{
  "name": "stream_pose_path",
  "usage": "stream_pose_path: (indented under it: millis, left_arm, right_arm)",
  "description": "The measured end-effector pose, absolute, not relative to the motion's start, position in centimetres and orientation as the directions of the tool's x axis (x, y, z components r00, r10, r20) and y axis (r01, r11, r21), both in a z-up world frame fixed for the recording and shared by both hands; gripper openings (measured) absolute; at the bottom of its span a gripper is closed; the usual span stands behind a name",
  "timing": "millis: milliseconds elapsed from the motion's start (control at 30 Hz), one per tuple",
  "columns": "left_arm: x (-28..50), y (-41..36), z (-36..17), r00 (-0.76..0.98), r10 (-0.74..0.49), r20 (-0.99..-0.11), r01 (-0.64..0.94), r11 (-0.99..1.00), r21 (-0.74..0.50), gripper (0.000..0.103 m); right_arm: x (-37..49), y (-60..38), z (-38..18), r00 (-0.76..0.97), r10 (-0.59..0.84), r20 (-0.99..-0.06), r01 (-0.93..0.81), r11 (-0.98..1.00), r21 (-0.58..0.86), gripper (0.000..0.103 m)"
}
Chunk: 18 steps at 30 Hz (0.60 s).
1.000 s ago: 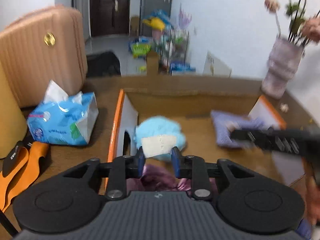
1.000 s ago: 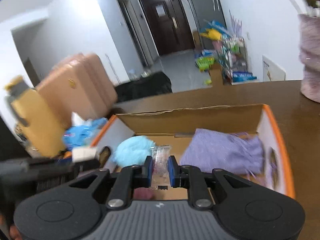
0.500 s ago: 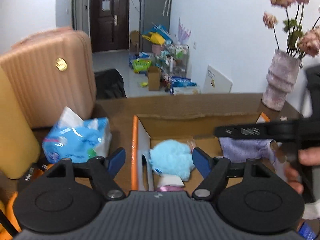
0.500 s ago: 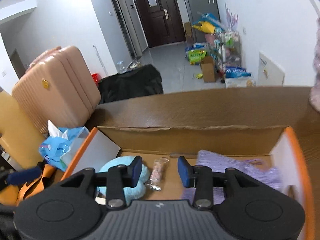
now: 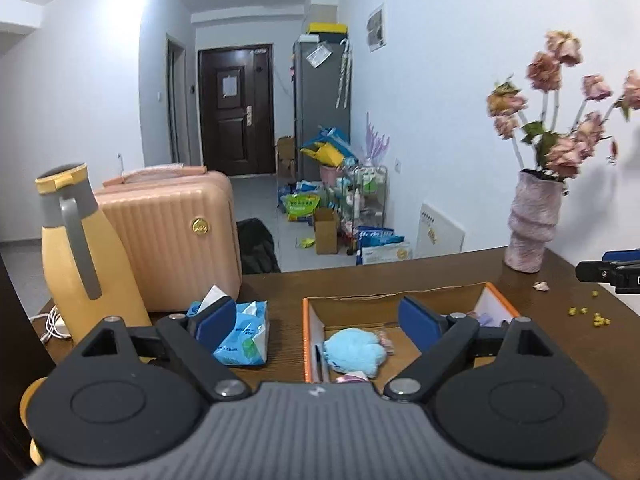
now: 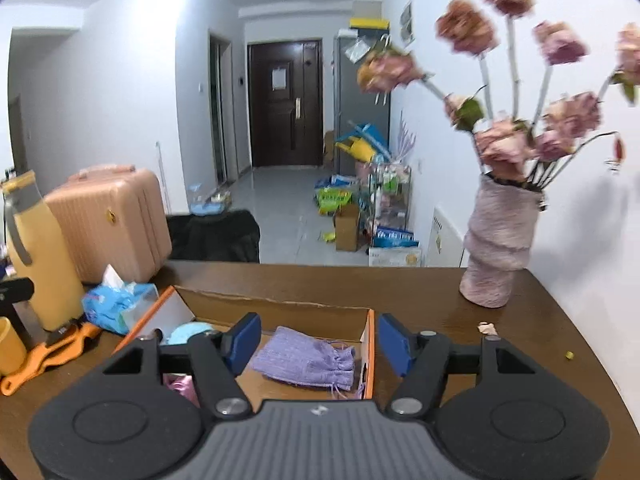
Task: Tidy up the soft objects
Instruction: 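Withdraw both open grippers from the box back over the table, then close both grippers on the pink sponge block and lift it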
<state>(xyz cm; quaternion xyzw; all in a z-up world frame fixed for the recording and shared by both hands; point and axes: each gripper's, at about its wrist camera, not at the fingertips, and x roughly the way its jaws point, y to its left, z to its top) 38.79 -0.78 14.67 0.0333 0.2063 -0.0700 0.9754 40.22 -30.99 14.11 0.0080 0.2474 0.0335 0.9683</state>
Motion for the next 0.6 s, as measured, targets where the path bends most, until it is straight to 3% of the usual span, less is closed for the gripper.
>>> stream_pose_path:
  millis: [267,433,600]
  left_arm:
    - [30.0,-0.5,13.1,0.963,-0.116,-0.244,0.123,0.992,0.015,0.1]
    - [21.9,0.1,8.9,0.977,-0.126,-0.171,0.132,0.991,0.023,0.103]
    - [14.1,0.4,4.8,0.974,-0.187,-0.129,0.195,0.98,0.05,0.103]
  right_arm:
    - [31.1,-30.5,13.9,0.939,0.051,-0.339,-0.047,0.999,0.021,0.068]
    - [22.2,-29.3,10.0,0.97,0.041,-0.239,-0.046,0.999,-0.014,0.075]
    - [13.9,-27.9,5.3,0.975,0.059,-0.214,-0.061,0.998,0.0,0.078]
